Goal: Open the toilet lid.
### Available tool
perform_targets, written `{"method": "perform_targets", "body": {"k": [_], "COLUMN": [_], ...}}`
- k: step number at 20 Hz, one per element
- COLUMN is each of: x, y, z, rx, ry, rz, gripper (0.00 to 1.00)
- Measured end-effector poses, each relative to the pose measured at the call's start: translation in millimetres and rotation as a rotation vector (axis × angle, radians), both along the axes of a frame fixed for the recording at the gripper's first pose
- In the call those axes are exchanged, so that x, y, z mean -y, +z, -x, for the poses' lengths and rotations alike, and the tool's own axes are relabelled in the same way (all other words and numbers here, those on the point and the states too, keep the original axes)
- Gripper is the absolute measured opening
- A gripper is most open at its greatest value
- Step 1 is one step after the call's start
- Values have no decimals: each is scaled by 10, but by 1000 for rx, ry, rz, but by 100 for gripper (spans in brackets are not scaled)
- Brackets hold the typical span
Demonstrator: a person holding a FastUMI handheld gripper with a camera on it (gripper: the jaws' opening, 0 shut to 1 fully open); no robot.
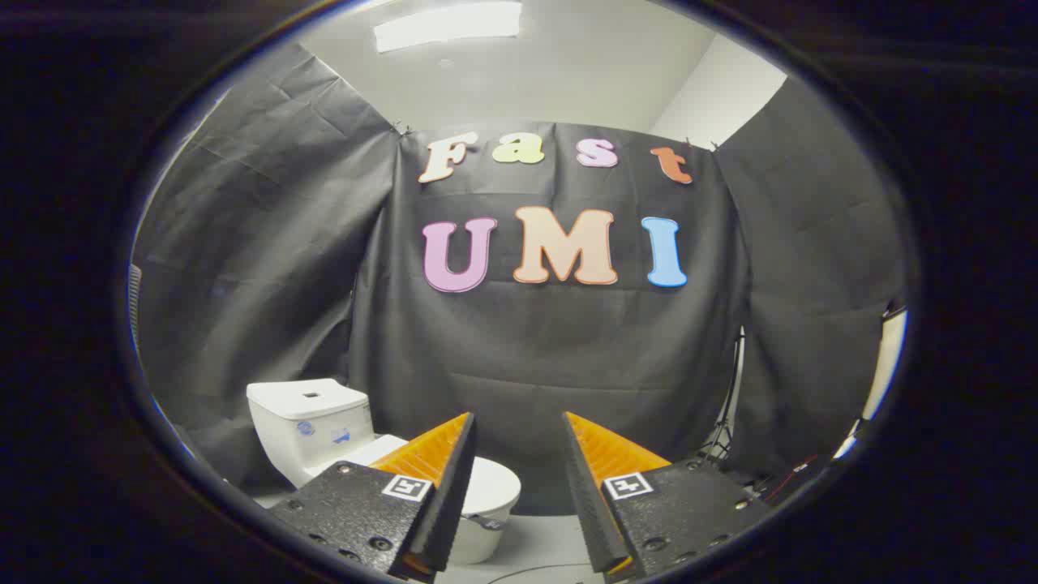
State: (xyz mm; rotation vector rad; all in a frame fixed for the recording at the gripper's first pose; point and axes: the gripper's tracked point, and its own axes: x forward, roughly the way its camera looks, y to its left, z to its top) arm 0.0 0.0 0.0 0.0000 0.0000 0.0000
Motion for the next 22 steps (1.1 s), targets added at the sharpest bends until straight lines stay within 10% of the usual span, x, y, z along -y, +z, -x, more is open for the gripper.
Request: {"method": "perform_targets", "body": {"k": [22], "x": [291], "y": [-575], "z": [223], "rx": [-136], "ry": [-117], "rz": [-163], "gripper": [77]}}
